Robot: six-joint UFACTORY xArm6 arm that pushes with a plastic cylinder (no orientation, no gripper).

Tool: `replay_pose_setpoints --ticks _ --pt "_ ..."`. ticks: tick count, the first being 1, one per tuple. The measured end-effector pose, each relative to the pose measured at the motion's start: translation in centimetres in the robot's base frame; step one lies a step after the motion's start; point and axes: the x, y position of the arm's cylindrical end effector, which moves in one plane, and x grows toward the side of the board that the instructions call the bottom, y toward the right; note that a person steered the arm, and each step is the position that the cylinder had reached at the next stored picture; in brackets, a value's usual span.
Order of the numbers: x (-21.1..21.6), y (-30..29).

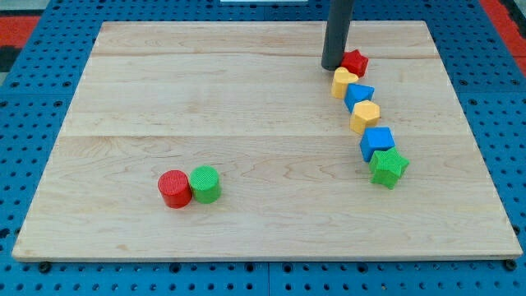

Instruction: Move the yellow heart slightly to the right

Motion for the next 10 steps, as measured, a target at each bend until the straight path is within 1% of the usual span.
replay_pose_setpoints --ticks 1,2,3,4,10 --pt "-2.1 0.5" --pt "-2.2 0.2" --pt "0.4 -1.9" --pt "3.3 -2.0" --pt "5.4 -3.1"
